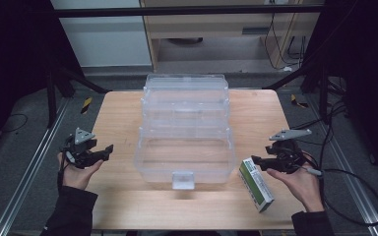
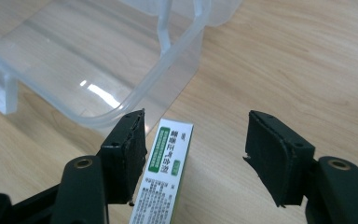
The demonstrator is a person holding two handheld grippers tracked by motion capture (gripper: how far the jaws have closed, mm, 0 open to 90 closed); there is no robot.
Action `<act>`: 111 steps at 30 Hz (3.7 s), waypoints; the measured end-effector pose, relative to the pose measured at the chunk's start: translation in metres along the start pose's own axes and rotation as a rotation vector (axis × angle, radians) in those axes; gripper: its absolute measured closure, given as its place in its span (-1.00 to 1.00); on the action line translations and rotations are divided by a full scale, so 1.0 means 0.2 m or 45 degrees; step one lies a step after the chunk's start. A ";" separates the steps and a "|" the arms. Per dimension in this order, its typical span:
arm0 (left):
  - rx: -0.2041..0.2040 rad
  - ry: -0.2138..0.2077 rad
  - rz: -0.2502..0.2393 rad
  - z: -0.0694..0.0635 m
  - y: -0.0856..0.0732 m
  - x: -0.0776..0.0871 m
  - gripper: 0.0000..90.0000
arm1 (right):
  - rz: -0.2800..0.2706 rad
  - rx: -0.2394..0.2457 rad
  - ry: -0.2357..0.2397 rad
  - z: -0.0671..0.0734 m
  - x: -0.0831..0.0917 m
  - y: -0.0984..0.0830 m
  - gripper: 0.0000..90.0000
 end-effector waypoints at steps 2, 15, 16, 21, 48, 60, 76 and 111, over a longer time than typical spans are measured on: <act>0.000 -0.001 0.002 0.00 0.00 0.00 -0.24 | 0.024 0.010 0.003 0.01 0.00 -0.01 -0.14; -0.007 -0.013 0.025 -0.01 -0.01 -0.03 -0.26 | 0.076 0.010 0.013 0.02 0.00 -0.03 -0.15; -0.008 -0.012 0.028 -0.01 -0.01 -0.03 -0.27 | 0.080 0.010 0.014 0.02 0.00 -0.03 -0.15; -0.004 -0.011 0.035 -0.01 -0.01 -0.04 -0.27 | 0.109 0.005 0.019 0.03 -0.02 -0.05 -0.15; -0.021 -0.017 0.075 -0.02 -0.03 -0.07 -0.30 | 0.313 0.024 0.065 0.13 -0.04 -0.12 -0.12; -0.025 -0.018 0.092 -0.02 -0.04 -0.09 -0.30 | 0.392 -0.008 0.066 0.14 -0.05 -0.14 -0.02; -0.029 -0.016 0.104 -0.02 -0.04 -0.09 -0.31 | 0.464 -0.036 0.044 0.15 -0.05 -0.14 0.11; -0.050 -0.017 0.129 -0.05 -0.05 -0.11 -0.32 | 0.578 -0.058 -0.018 0.14 -0.13 -0.16 0.26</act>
Point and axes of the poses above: each handheld gripper's, and its own axes: x roughly backward along the jaws, y roughly out of its top, z roughly to its left, the point moved 3 cm from there along -x, roughly forward along the jaws, and after that the axes turned 2 degrees about y, right-handed, at the moved point
